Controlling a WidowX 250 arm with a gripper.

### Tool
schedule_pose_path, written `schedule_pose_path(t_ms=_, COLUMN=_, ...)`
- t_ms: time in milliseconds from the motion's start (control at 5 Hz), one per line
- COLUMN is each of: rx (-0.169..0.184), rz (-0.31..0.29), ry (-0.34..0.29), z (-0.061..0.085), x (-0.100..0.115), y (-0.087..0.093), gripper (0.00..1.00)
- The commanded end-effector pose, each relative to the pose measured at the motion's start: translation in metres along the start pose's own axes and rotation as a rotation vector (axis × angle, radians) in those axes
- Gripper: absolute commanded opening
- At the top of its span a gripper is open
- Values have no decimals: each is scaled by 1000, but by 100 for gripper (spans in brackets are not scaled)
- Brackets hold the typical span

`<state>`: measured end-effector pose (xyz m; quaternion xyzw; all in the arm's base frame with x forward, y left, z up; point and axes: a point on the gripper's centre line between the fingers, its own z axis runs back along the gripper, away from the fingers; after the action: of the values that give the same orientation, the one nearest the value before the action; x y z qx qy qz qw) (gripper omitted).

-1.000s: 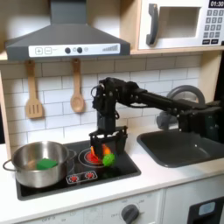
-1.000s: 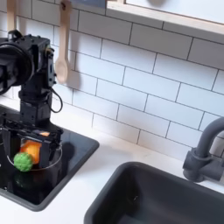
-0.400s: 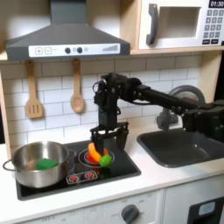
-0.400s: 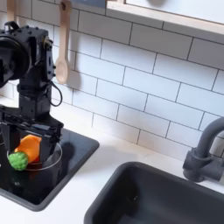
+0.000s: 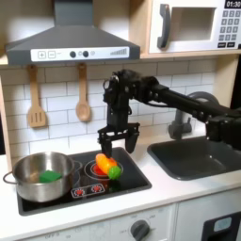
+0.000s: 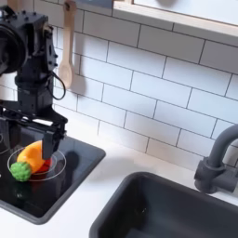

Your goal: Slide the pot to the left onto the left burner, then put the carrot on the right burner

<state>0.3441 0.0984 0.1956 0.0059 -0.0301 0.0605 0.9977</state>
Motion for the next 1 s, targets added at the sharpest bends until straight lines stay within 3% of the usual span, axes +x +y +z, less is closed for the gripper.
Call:
schedule_pose_path(t_ms=0, rx=-83, rz=39, ry=-82, z=6, x=-11, y=7, gripper=100)
schedule_pose_path(t_ms=800, rx=-126, rz=45, ry=-27, z=18, x=-48, y=-19, gripper=100)
